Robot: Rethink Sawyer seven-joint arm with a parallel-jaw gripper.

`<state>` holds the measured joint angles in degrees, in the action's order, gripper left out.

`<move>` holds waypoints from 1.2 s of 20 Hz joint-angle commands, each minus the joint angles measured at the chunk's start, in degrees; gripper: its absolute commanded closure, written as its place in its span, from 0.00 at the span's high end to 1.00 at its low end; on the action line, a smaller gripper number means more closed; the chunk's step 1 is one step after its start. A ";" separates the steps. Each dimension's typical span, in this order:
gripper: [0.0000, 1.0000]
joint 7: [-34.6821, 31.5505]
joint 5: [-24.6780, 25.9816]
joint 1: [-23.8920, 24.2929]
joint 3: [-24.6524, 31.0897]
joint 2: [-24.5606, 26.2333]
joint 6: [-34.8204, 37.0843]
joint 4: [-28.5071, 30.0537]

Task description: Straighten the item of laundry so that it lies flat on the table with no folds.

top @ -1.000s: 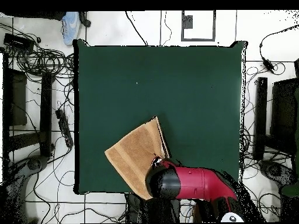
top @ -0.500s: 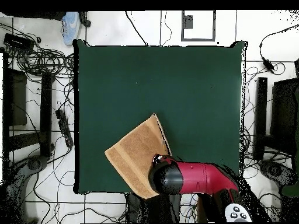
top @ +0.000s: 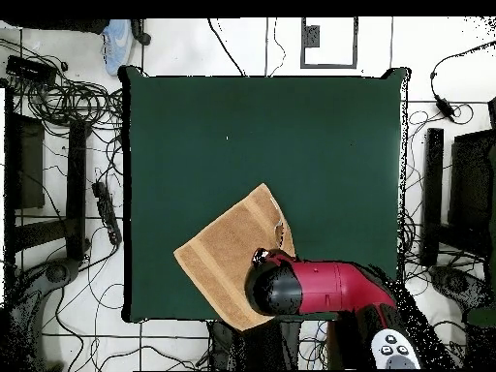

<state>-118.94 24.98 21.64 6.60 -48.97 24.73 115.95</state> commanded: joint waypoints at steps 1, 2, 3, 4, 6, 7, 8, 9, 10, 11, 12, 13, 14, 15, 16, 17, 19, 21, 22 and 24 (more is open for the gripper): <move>1.00 7.90 2.24 1.05 8.31 3.29 4.70 -4.04; 1.00 7.89 2.19 1.12 8.48 3.01 5.11 -3.98; 1.00 7.75 2.13 1.09 8.54 2.75 5.34 -3.86; 1.00 7.61 2.03 1.09 8.64 2.59 5.54 -3.80; 1.00 7.20 1.83 1.14 8.91 2.57 5.63 -3.61; 1.00 7.07 1.76 1.19 8.98 2.60 5.62 -3.53; 1.00 6.94 1.69 1.23 9.05 2.64 5.60 -3.45; 1.00 6.74 1.61 1.17 9.06 2.69 5.58 -3.36; 1.00 6.34 1.58 1.02 8.95 2.81 5.29 -3.39; 1.00 5.45 1.75 0.53 8.54 3.07 4.50 -3.33; 1.00 4.32 1.96 -0.12 8.06 3.52 3.45 -3.40; 1.00 3.05 2.40 -0.84 7.41 4.34 1.85 -3.64; 1.00 1.78 2.84 -1.57 6.77 5.16 0.24 -3.87; 1.00 0.98 3.20 -1.99 6.37 6.28 -1.20 -4.34; 1.00 0.19 3.57 -2.42 5.97 7.40 -2.63 -4.82; 1.00 -0.38 3.74 -2.62 5.80 8.48 -3.76 -5.21; 1.00 -1.63 3.78 -3.12 5.51 10.28 -5.72 -5.64; 1.00 -3.05 3.45 -3.96 5.08 11.02 -6.70 -5.55; 1.00 -3.78 3.28 -4.46 4.67 11.07 -7.07 -5.46; 0.00 -5.38 2.68 -5.39 3.60 11.07 -9.07 -5.08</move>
<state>-118.94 26.66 19.63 8.28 -43.23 21.25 112.85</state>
